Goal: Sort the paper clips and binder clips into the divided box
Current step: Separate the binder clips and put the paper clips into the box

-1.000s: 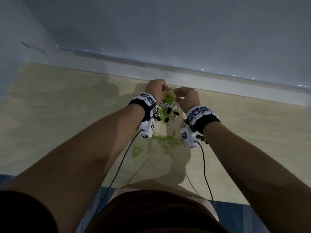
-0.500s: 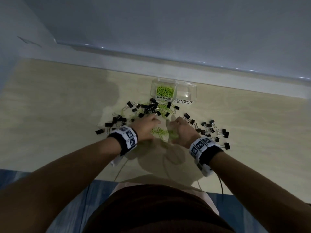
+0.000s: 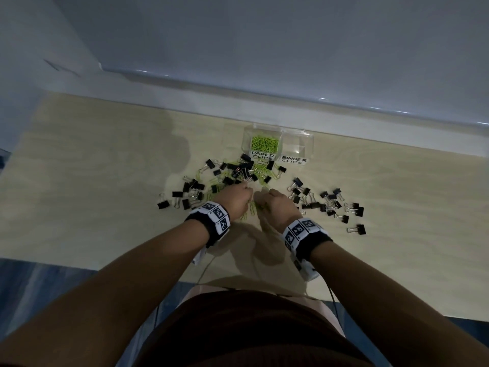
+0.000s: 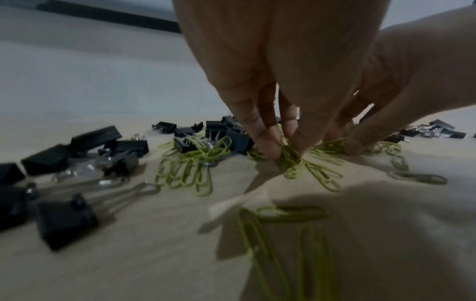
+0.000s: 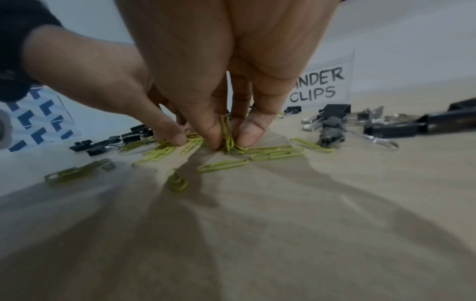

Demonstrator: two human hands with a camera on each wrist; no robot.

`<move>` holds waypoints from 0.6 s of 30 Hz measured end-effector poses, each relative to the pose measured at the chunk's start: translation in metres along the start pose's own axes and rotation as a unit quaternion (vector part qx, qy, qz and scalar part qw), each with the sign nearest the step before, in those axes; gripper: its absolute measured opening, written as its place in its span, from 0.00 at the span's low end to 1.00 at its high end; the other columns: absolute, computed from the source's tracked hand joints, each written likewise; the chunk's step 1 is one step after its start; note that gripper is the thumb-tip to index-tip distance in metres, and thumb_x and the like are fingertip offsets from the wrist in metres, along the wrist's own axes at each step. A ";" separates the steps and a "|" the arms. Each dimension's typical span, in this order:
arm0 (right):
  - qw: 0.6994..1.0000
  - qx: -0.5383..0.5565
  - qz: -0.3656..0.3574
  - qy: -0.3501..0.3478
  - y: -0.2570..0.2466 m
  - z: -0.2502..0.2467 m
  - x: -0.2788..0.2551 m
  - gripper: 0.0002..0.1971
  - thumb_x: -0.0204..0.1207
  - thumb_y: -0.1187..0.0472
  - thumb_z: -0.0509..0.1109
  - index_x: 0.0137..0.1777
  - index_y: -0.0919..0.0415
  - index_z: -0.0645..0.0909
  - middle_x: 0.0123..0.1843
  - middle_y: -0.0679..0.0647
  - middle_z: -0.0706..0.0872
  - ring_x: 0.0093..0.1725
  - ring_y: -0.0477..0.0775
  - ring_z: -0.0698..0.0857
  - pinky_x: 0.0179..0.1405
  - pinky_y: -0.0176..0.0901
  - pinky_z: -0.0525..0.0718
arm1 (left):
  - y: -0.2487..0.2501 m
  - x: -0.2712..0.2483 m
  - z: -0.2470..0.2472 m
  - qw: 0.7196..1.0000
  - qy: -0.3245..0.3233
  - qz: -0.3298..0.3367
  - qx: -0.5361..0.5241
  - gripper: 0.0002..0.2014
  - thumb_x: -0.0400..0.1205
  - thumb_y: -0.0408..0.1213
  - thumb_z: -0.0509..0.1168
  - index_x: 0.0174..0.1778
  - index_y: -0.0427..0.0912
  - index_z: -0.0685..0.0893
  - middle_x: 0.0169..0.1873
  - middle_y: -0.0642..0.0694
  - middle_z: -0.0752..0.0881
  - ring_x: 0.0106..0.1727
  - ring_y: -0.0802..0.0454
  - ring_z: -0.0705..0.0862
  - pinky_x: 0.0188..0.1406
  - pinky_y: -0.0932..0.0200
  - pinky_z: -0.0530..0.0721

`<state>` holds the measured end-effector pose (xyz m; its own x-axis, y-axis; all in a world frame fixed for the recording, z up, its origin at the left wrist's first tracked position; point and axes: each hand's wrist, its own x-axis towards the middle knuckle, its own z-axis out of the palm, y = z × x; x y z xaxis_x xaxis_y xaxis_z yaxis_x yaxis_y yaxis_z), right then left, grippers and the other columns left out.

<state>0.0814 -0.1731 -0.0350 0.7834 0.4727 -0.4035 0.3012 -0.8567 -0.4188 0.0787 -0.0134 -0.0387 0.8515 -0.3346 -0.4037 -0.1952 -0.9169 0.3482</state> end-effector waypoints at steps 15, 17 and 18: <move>0.928 0.313 0.124 0.160 0.014 -0.065 0.030 0.02 0.71 0.67 0.74 0.40 0.60 0.86 0.38 0.53 0.89 0.36 0.47 0.88 0.40 0.40 0.88 | 0.004 0.016 -0.043 0.959 0.063 -0.083 -0.262 0.05 0.75 0.27 0.70 0.45 0.37 0.86 0.38 0.49 0.85 0.40 0.53 0.81 0.39 0.64 0.79; 0.928 0.304 0.105 0.190 0.008 -0.087 0.048 0.01 0.72 0.65 0.73 0.40 0.61 0.86 0.38 0.53 0.90 0.38 0.47 0.89 0.41 0.39 0.89 | 0.007 0.024 -0.061 0.955 0.091 -0.086 -0.269 0.05 0.76 0.28 0.69 0.46 0.37 0.86 0.37 0.51 0.82 0.38 0.56 0.80 0.36 0.68 0.76; 0.926 0.300 0.100 0.207 0.005 -0.098 0.058 0.02 0.73 0.64 0.73 0.39 0.60 0.86 0.38 0.53 0.90 0.38 0.47 0.89 0.41 0.39 0.89 | 0.009 0.029 -0.071 0.953 0.107 -0.088 -0.269 0.04 0.76 0.28 0.69 0.46 0.38 0.86 0.38 0.51 0.83 0.37 0.58 0.80 0.35 0.68 0.75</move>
<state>0.1813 -0.1698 0.0191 0.9696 0.0900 -0.2277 -0.1322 -0.5904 -0.7962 0.1363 -0.0157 0.0122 0.9392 -0.0803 -0.3340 0.1893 -0.6904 0.6982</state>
